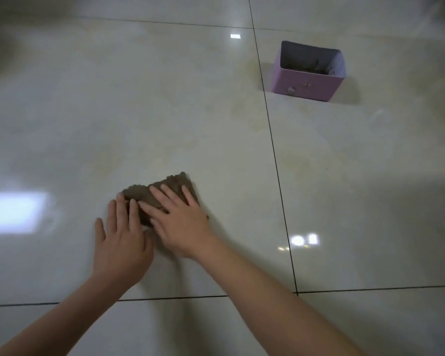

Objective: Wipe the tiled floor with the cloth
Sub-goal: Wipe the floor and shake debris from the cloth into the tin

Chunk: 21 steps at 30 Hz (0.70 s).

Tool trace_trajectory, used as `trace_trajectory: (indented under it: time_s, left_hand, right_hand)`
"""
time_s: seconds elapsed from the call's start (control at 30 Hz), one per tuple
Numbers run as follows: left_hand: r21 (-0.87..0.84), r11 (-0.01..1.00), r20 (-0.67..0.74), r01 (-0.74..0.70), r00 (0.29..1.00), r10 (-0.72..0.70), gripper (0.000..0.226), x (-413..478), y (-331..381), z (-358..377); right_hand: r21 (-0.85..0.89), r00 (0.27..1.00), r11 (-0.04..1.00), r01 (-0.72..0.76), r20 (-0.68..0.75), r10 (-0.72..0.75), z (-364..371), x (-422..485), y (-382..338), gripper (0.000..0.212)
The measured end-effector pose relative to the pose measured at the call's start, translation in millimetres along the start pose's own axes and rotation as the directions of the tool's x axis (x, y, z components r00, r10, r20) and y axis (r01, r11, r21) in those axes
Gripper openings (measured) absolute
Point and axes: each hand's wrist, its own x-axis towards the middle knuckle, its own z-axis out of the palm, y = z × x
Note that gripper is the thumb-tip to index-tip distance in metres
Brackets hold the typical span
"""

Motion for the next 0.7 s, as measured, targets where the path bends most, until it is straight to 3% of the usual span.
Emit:
trace_trajectory:
  time_s: [0.03, 0.1, 0.2, 0.23, 0.33, 0.47, 0.5, 0.53, 0.57, 0.63, 0.7]
  left_hand:
    - [0.011, 1.0, 0.01, -0.01, 1.0, 0.01, 0.07, 4, 2, -1]
    - [-0.004, 1.0, 0.043, -0.013, 0.999, 0.014, 0.074, 11, 8, -4]
    - [0.009, 1.0, 0.127, -0.024, 0.992, 0.023, 0.085, 21, 21, -2]
    - [0.005, 1.0, 0.156, -0.016, 0.988, 0.015, 0.09, 23, 26, 0]
    - [-0.035, 0.999, 0.234, 0.035, 0.972, -0.026, 0.101, 26, 33, 6]
    - [-0.079, 0.996, 0.29, 0.052, 0.957, -0.027, 0.097, 29, 33, 9]
    - [-0.084, 0.995, 0.306, 0.052, 0.952, -0.024, 0.094, 29, 33, 8]
    - [-0.084, 0.995, 0.319, 0.054, 0.947, -0.024, 0.092, 30, 32, 8]
    - [-0.08, 0.995, 0.333, 0.06, 0.942, -0.03, 0.093, 32, 32, 8]
    - [-0.076, 0.994, 0.363, 0.082, 0.93, -0.049, 0.1, 35, 34, 5]
    - [-0.083, 0.992, 0.38, 0.094, 0.923, -0.055, 0.101, 35, 37, -2]
  right_hand:
    - [-0.025, 0.999, 0.999, 0.036, 0.008, -0.036, -5, 2, 18, 0.047]
    - [-0.131, 0.997, 0.989, -0.066, -0.036, 0.062, -14, -13, 78, 0.048]
    - [-0.183, 0.891, 0.877, -0.444, -0.189, 0.412, -41, -89, 193, 0.053]
    - [-0.145, 0.81, 0.804, -0.577, -0.228, 0.54, -50, -124, 227, 0.058]
    - [0.094, 0.469, 0.504, -0.859, -0.255, 0.846, -63, -213, 293, 0.059]
    - [0.286, 0.116, 0.171, -0.943, -0.199, 0.973, -55, -192, 294, 0.051]
    - [0.305, 0.082, 0.151, -0.94, -0.226, 0.971, -54, -169, 282, 0.051]
    - [0.288, 0.126, 0.205, -0.936, -0.269, 0.955, -50, -142, 265, 0.05]
    - [0.225, 0.239, 0.315, -0.922, -0.311, 0.92, -45, -116, 243, 0.049]
    - [0.122, 0.551, 0.616, -0.778, -0.338, 0.763, -33, -70, 183, 0.045]
    - [0.131, 0.844, 0.89, -0.437, -0.28, 0.456, -21, -53, 124, 0.045]
